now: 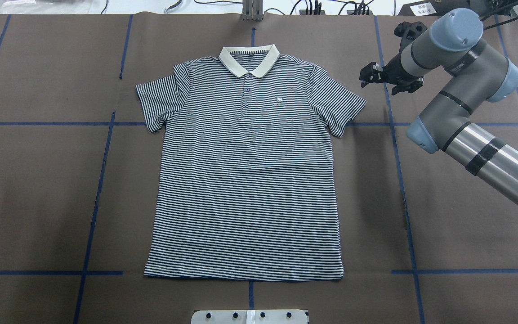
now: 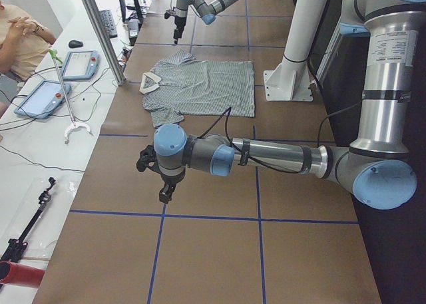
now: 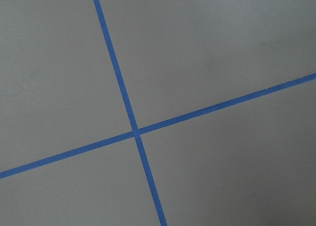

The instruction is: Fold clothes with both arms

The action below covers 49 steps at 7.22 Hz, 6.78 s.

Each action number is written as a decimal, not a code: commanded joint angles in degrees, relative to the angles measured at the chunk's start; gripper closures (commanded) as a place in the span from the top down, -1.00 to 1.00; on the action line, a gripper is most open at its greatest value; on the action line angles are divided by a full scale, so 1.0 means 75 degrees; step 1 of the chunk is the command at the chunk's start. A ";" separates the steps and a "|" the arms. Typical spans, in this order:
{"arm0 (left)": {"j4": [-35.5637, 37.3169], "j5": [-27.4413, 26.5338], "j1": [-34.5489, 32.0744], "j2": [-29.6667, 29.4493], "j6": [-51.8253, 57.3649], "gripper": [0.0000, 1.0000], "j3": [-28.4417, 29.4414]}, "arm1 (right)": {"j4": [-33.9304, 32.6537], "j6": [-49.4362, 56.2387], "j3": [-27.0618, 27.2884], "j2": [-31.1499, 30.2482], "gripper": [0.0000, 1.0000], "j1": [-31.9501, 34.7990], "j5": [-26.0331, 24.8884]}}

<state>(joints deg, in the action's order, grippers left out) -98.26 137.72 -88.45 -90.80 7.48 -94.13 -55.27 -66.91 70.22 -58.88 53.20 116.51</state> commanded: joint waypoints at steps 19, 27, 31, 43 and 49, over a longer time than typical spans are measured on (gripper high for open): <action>-0.0667 0.0396 -0.0007 0.0118 0.0045 1.00 -0.0127 | -0.0225 -0.2575 -0.1816 0.2765 0.98 -0.1538 -0.2902; -0.2637 0.0244 0.2894 -0.2759 -0.6735 0.98 0.0537 | -0.0167 -0.2073 0.1963 0.0157 1.00 -0.1094 -0.1674; -0.3311 -0.1636 0.4384 -0.4285 -0.8146 0.59 0.2535 | -0.0143 -0.1427 0.3279 -0.1369 1.00 -0.0589 -0.0383; -0.4712 -0.3457 0.4715 -0.4667 -0.7923 -1.00 0.3826 | 0.1322 -0.1262 0.3281 -0.2474 1.00 -0.0811 -0.0675; -0.3238 -0.4905 0.6118 -0.5503 -0.9821 -1.00 0.2776 | 0.1310 -0.1133 0.3176 -0.2368 1.00 -0.0881 -0.0652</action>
<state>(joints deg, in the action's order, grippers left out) -124.73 105.24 -45.63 -128.98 -64.63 -74.28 -45.41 -75.40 94.23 -76.76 46.80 111.62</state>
